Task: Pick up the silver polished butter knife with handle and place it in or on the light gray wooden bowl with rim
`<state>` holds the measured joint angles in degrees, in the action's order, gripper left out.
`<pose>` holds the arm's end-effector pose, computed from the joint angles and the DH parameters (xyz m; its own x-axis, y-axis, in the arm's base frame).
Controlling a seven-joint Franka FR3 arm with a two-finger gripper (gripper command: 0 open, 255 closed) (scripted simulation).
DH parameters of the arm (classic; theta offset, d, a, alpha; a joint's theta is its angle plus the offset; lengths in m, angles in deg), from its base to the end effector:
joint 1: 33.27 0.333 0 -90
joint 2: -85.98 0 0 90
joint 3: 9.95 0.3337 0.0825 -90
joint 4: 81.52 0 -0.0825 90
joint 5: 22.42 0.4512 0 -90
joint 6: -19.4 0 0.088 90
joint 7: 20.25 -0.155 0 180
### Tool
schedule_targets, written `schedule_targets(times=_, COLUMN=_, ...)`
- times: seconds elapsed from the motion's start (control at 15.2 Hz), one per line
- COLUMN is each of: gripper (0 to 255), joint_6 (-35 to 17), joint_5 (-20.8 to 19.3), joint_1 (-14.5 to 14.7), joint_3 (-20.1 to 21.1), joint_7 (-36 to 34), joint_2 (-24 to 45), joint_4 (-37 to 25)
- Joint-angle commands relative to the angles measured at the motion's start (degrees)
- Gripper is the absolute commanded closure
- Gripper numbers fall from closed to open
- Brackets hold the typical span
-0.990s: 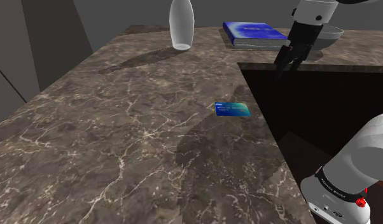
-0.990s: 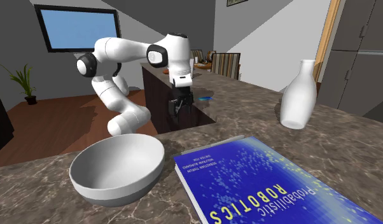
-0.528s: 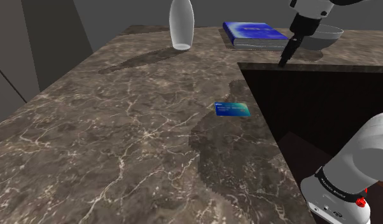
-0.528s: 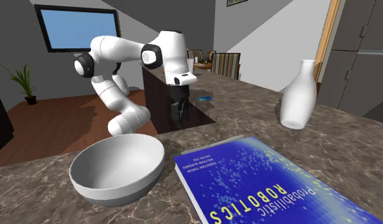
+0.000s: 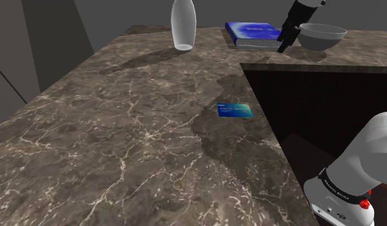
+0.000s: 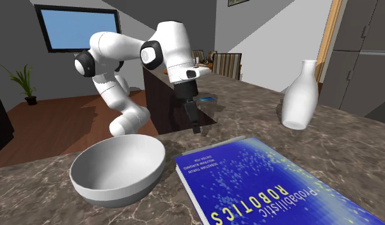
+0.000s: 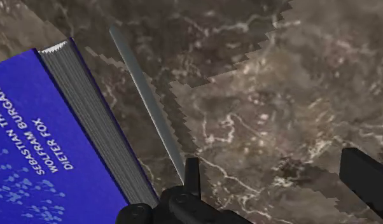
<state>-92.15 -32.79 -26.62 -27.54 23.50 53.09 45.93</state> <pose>0.4658 -0.1275 0.5668 0.7767 0.6017 0.1865 0.5697 -0.7973 0.1996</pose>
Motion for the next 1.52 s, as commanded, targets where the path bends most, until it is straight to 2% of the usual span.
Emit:
schedule_targets(times=0.0, gripper=0, joint_6=-2.5, joint_5=0.0, joint_1=2.0, joint_3=-2.3, joint_7=6.8, joint_2=2.8, joint_4=-3.0)
schedule_targets(times=0.2, gripper=0, joint_6=-5.3, joint_5=1.2, joint_1=5.1, joint_3=-5.8, joint_7=16.7, joint_2=6.8, joint_4=-7.8)
schedule_targets(times=0.73, gripper=0, joint_6=-11.2, joint_5=1.7, joint_1=5.5, joint_3=-7.1, joint_7=17.3, joint_2=9.2, joint_4=-4.4)
schedule_targets(times=1.25, gripper=0, joint_6=-11.2, joint_5=1.7, joint_1=5.5, joint_3=-7.1, joint_7=17.3, joint_2=9.2, joint_4=-4.4)
schedule_targets(times=1.32, gripper=255, joint_6=-11.2, joint_5=1.7, joint_1=5.5, joint_3=-7.1, joint_7=17.3, joint_2=9.2, joint_4=-4.4)
schedule_targets(times=1.45, gripper=255, joint_6=-11.2, joint_5=1.7, joint_1=5.5, joint_3=-7.1, joint_7=17.3, joint_2=9.2, joint_4=-4.4)
